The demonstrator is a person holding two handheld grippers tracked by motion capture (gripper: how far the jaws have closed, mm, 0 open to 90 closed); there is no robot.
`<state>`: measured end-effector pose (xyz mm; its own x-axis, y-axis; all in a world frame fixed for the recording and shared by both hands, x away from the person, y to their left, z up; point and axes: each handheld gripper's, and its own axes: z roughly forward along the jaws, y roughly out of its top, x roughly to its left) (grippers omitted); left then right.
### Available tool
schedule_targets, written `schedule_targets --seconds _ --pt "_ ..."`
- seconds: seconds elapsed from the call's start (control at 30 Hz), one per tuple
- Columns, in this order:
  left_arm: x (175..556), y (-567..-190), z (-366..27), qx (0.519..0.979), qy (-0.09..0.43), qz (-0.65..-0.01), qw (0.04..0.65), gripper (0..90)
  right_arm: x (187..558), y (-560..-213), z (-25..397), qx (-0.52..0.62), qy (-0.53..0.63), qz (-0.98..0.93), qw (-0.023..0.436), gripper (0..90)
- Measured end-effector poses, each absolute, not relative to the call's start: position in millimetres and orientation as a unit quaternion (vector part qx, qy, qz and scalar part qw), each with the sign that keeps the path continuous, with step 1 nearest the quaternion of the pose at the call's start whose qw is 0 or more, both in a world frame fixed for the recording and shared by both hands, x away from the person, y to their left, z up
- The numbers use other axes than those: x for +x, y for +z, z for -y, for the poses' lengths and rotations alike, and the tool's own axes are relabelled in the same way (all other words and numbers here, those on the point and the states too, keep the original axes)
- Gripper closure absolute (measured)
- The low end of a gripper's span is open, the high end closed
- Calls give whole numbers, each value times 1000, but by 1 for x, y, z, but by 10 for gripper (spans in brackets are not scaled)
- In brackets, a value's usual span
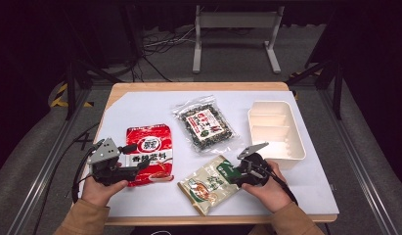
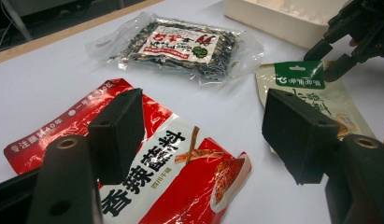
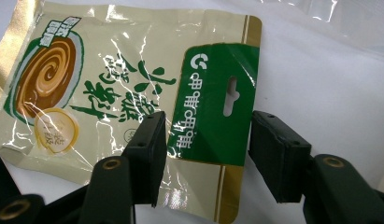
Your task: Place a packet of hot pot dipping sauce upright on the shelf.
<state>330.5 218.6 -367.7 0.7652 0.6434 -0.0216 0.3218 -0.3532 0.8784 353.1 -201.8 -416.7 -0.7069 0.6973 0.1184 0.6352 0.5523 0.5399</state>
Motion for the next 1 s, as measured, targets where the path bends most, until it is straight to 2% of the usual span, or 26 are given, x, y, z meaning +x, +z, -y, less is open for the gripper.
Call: schedule_targets --seconds 0.13,0.43,0.57,0.67,0.77,1.0 --pt "330 -368 -218 807 164 -297 483 322 355 -417 203 383 287 -877 33 512" --pt "330 -368 -217 809 162 -296 482 325 352 -410 204 374 306 -875 14 662" --pt "330 -368 -217 805 170 -296 485 338 352 -414 201 368 295 -882 14 755" --pt "331 -368 -219 802 168 -302 488 342 352 -416 201 370 289 -883 17 864" --pt "331 -369 -219 800 169 -307 487 344 352 -413 203 369 296 -881 12 894" --pt "332 -368 -218 807 158 -307 479 356 350 -405 204 364 312 -878 12 898"
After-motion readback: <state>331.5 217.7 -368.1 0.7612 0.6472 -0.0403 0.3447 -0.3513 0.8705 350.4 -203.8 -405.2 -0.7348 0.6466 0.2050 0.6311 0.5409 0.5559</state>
